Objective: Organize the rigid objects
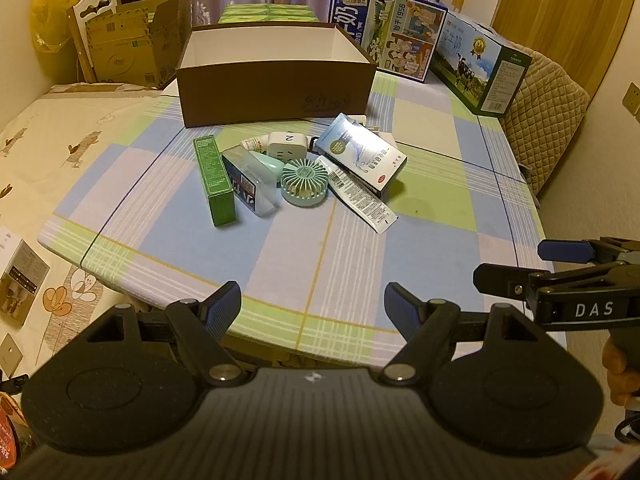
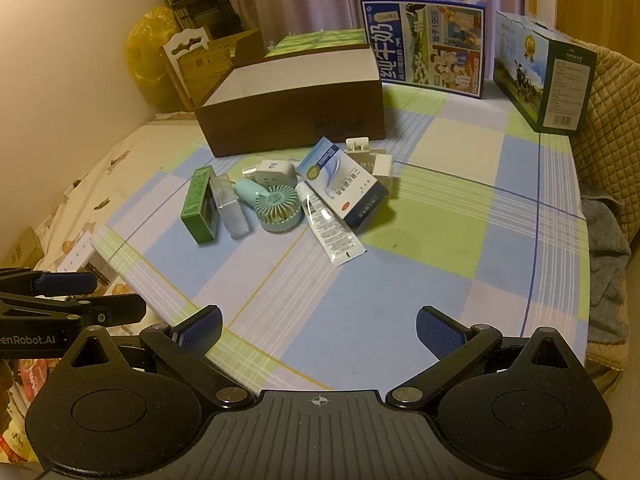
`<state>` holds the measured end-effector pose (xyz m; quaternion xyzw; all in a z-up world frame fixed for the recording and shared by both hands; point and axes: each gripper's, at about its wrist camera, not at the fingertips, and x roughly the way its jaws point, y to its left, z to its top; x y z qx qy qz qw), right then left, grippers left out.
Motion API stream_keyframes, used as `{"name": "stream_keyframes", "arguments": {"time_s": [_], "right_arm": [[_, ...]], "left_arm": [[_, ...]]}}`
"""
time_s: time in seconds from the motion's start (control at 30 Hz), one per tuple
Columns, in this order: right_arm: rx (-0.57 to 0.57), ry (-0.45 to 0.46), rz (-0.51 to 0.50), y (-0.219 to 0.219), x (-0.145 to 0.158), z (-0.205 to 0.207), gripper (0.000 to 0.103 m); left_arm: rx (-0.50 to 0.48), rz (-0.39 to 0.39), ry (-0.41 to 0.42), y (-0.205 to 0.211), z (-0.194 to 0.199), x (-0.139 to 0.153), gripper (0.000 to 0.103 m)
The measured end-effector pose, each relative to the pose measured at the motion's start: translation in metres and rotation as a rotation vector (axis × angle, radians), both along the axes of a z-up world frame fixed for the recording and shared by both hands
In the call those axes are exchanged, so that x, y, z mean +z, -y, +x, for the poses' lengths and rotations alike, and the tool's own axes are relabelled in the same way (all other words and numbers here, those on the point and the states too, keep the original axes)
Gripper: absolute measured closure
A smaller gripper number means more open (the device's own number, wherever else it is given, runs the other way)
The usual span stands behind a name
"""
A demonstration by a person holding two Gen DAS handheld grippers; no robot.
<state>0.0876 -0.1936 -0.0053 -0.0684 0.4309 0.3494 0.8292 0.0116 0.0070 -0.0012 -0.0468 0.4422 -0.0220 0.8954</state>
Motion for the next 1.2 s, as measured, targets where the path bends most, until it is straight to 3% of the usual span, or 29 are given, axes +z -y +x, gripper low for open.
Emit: {"name": "stream_keyframes", "arguments": {"time_s": [1.2], "right_arm": [[0.036, -0.006, 0.022, 0.013, -0.003, 0.014, 0.002]], "left_arm": [[0.025, 0.019, 0.001, 0.019, 0.005, -0.002, 0.027]]}}
